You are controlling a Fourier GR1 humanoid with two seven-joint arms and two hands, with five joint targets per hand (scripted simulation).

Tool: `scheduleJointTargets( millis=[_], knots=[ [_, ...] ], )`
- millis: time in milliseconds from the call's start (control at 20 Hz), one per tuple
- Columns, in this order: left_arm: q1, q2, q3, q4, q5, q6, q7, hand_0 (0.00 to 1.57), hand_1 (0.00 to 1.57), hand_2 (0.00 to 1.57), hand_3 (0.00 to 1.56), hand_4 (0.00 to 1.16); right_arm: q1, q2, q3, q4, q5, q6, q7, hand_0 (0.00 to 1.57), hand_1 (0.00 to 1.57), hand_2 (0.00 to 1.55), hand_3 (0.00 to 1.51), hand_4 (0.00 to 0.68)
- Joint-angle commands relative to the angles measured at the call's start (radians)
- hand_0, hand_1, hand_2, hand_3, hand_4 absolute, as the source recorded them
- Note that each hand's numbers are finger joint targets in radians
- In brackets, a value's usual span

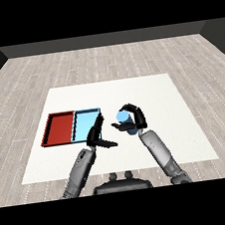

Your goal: Pick the blue can and put it in the blue box

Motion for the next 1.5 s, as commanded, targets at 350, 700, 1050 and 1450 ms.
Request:
scheduleJointTargets(
  millis=[350,700,1050,1450],
  knots=[
    [-0.047,0.0,-0.055,-0.005,0.071,0.088,0.06,0.0,0.0,0.0,0.0,0.0,-0.041,0.028,-0.01,0.048,-0.007,0.023,-0.034,1.48,1.48,1.47,1.4,0.603],
    [-0.107,0.0,-0.069,0.109,0.122,0.103,0.021,0.0,0.0,0.0,0.0,0.0,-0.082,0.028,0.072,0.007,-0.028,-0.039,0.023,1.48,1.48,1.46,1.39,0.605],
    [-0.187,0.0,-0.122,0.234,0.179,0.136,-0.054,0.0,0.0,0.0,0.0,0.0,-0.078,0.029,0.085,0.024,-0.029,-0.026,-0.012,1.49,1.49,1.47,1.4,0.609],
    [-0.154,0.0,-0.191,0.216,0.244,0.161,-0.1,0.0,0.0,0.0,0.0,0.0,-0.181,0.029,0.141,0.08,-0.13,-0.123,0.0,1.46,1.46,1.45,1.39,0.628]
  ],
)
